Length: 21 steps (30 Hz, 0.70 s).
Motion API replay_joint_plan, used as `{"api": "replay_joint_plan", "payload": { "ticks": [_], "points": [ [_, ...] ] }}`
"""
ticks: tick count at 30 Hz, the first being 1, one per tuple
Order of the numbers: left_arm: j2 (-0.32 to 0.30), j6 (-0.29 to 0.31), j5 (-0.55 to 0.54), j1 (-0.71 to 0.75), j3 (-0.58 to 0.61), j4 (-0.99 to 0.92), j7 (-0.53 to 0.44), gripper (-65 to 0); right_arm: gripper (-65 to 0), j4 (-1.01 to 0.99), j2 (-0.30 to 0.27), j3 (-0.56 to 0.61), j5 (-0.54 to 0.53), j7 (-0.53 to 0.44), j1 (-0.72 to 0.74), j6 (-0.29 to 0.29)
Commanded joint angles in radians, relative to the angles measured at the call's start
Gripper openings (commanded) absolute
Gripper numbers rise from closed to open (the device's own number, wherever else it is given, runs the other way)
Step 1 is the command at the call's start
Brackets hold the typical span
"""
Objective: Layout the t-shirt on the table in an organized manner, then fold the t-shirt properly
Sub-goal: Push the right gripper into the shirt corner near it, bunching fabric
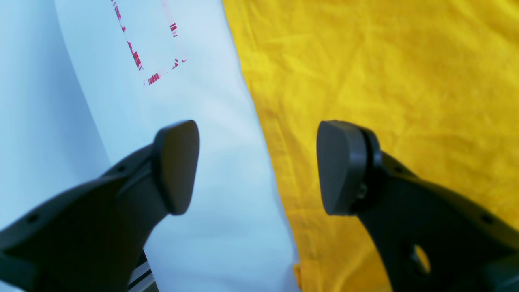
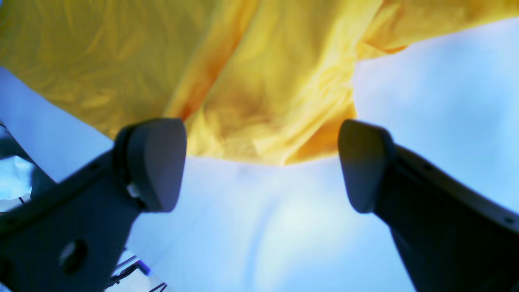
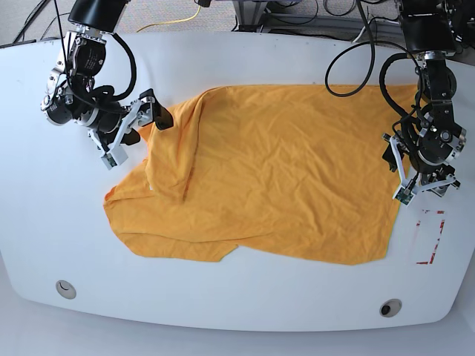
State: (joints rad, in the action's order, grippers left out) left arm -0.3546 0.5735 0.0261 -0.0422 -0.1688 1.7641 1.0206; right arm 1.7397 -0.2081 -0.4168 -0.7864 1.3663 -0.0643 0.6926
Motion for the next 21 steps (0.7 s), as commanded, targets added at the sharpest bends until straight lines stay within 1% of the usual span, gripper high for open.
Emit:
{"api": "replay_joint_plan", "payload": {
  "ticks": [1,4,9,16,17,19,21],
  "points": [
    [-0.013,-0.005,0.001,-0.017,-0.002,0.02,-0.015,-22.2,-9.8,0.016,-0.007,-0.001,-0.02,-0.024,0.03,0.006],
    [-0.011,-0.005,0.001,-0.017,-0.002,0.018,-0.015,-22.2,-15.5,-0.028,0.011,0.0,-0.02,-0.024,0.053,0.006],
    [-0.011,-0.005,0.001,-0.017,-0.002,0.018,-0.015,-22.2,-23.5,-0.12,0.014,0.0,-0.017,-0.026,0.087,0.006],
    [-0.011,-0.005,0.001,-0.017,-0.002,0.018,-0.015,-22.2,-25.2,-0.188,0.008,0.002,-0.017,-0.089,0.093,0.006],
    [-0.011,-0.005,0.001,-0.017,-0.002,0.018,-0.015,-22.2,-26.6,-0.191,0.008,0.002,-0.018,-0.089,0.093,0.006],
    [-0.011,-0.005,0.001,-0.017,-0.002,0.018,-0.015,-22.2,-31.1,-0.192,0.008,0.002,-0.02,-0.089,0.093,0.006],
    [-0.013,-0.005,0.001,-0.017,-0.002,0.018,-0.015,-22.2,-39.0,-0.192,0.008,0.002,-0.023,-0.087,0.09,0.006]
  ]
}}
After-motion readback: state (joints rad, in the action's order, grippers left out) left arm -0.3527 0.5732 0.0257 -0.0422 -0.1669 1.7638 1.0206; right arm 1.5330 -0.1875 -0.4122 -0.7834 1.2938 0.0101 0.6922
